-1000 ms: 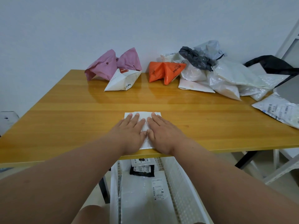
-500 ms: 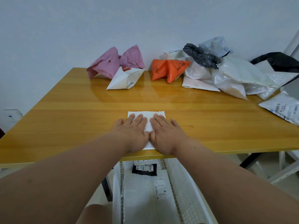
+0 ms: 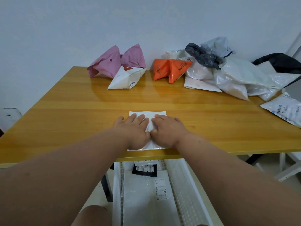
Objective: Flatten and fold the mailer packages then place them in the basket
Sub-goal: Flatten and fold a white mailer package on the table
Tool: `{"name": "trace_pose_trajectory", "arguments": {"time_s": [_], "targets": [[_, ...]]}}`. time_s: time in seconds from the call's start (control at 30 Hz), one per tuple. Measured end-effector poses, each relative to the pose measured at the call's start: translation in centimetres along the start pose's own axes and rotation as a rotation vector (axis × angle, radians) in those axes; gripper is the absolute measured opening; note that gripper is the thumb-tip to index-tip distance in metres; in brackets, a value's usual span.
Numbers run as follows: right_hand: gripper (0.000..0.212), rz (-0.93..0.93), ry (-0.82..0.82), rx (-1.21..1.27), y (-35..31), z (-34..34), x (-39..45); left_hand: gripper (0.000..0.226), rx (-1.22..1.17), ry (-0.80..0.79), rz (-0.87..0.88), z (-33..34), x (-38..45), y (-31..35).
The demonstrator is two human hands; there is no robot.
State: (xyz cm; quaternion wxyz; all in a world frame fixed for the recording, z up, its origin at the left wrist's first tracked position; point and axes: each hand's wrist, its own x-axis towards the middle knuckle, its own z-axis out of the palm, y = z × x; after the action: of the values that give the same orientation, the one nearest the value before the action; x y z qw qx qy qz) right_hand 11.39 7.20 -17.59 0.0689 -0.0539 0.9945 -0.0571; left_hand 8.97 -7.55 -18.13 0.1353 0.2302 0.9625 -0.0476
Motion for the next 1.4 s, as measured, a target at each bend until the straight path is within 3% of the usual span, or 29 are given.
{"name": "trace_pose_trajectory", "arguments": {"time_s": [0.1, 0.23, 0.37, 0.5, 0.63, 0.77, 0.87, 0.97, 1.07, 1.23, 1.3, 1.4], "targets": [[0.035, 0.016, 0.15, -0.033, -0.2, -0.4, 0.9, 0.051, 0.001, 0.06, 0.015, -1.6, 0.6, -0.8], [0.025, 0.028, 0.196, -0.045, 0.0, -0.2, 1.6, 0.039, -0.074, 0.207, -0.051, -1.8, 1.4, -1.4], [0.058, 0.125, 0.056, 0.082, 0.5, -1.2, 2.2, 0.063, -0.206, 0.108, -0.149, -1.5, 1.9, -2.0], [0.067, 0.159, 0.02, 0.065, 0.7, -2.1, 3.1, 0.061, -0.225, 0.14, -0.212, -2.5, 2.5, -2.3], [0.039, 0.105, 0.105, 0.044, 1.1, -2.6, 3.2, 0.042, -0.333, 0.222, -0.219, -3.6, 2.4, -2.4], [0.016, 0.023, 0.438, 0.079, 1.4, -4.1, 2.3, 0.018, -0.347, 0.601, -0.191, -5.5, 1.5, -2.4], [0.013, -0.057, 0.762, 0.066, 0.9, -5.6, 1.2, 0.019, -0.247, 0.912, -0.107, -7.0, 0.1, -1.9], [0.022, -0.102, 0.86, -0.057, 0.4, -6.0, -0.6, 0.029, -0.124, 1.03, 0.009, -7.0, -1.4, -1.5], [0.028, -0.147, 0.671, -0.167, 0.6, -4.7, -3.1, 0.037, 0.037, 0.866, 0.089, -5.1, -2.8, -1.4], [0.027, -0.095, 0.103, -0.188, 0.7, -2.1, -6.2, 0.026, 0.02, 0.138, 0.139, -1.2, -4.7, -1.0], [0.037, -0.062, 0.062, -0.098, 0.7, -1.5, -6.3, 0.039, -0.047, 0.119, 0.131, -0.5, -4.7, -0.9], [0.042, -0.043, 0.182, -0.063, 0.8, -1.3, -5.7, 0.042, -0.09, 0.27, 0.109, -0.4, -4.2, -0.7]]}}
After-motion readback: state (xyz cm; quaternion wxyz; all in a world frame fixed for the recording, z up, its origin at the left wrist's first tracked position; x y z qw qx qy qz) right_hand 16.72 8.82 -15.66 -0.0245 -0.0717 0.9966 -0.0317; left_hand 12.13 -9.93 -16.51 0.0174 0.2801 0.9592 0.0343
